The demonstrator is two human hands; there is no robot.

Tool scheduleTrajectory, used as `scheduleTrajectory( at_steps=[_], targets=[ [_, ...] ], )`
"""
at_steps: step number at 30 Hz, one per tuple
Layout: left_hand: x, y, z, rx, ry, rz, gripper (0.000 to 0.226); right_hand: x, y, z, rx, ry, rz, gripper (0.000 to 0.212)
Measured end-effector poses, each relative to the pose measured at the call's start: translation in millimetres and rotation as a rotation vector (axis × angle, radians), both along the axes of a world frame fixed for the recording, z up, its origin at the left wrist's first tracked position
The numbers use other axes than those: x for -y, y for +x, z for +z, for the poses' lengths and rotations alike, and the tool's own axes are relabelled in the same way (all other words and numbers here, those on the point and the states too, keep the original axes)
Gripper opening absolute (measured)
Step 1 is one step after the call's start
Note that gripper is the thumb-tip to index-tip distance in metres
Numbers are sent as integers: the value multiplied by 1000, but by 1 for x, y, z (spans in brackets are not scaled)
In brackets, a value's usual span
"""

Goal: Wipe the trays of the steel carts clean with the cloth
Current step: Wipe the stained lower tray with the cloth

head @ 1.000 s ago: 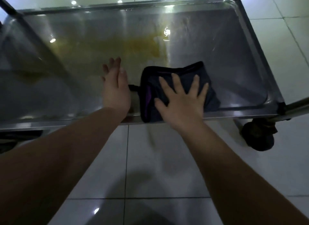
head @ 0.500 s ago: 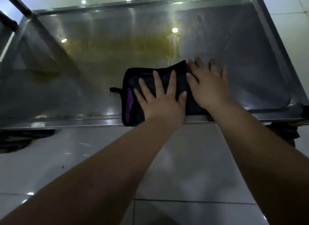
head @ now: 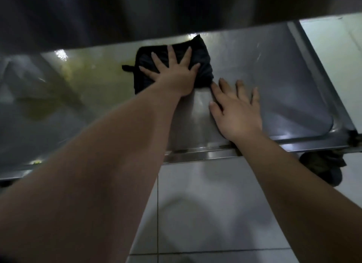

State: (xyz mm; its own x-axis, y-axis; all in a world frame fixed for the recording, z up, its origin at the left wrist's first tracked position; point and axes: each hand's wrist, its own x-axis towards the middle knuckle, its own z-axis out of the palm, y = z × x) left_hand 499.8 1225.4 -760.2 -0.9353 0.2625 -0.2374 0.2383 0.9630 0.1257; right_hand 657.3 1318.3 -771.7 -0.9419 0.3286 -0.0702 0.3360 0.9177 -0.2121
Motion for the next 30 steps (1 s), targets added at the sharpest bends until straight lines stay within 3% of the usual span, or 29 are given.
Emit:
scheduleTrajectory(
  at_steps=[7, 17, 30],
  targets=[
    [14, 8, -3, -18, 10, -69, 62, 2, 1, 1, 6, 16, 2, 54],
    [104, 156, -11, -68, -54, -151, 65, 6, 4, 0, -16, 42, -1, 52],
    [23, 2, -2, -19, 18, -72, 59, 4, 2, 2, 7, 34, 5, 54]
  ],
)
